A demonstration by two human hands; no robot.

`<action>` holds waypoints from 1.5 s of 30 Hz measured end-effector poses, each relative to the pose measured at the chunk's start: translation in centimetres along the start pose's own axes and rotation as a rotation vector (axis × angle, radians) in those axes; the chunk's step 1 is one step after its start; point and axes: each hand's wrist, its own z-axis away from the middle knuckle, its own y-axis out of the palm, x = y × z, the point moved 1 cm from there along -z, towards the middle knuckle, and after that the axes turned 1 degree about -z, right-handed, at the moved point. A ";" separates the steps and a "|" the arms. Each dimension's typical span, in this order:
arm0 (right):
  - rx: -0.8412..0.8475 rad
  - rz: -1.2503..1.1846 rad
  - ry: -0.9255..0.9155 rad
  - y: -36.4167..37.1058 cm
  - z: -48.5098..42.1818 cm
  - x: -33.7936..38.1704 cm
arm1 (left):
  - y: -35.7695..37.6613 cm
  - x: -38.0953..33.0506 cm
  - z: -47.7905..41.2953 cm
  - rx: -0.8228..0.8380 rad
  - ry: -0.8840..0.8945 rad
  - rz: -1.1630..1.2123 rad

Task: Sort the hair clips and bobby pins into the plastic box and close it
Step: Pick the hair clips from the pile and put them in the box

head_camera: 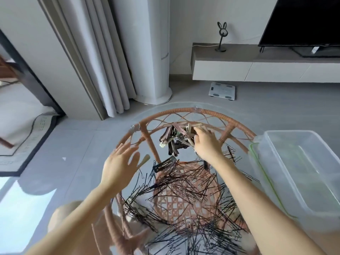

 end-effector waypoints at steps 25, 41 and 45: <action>-0.211 0.094 0.123 -2.4 14.1 -5.4 | 1.5 -7.6 -4.6 0.057 0.040 -0.014; 0.008 -0.007 -0.160 0.6 19.4 -1.6 | 2.2 -1.1 8.6 0.088 0.038 -0.059; -0.075 -0.187 -0.175 -0.6 18.8 -0.3 | 2.6 -3.6 9.4 0.098 0.108 0.071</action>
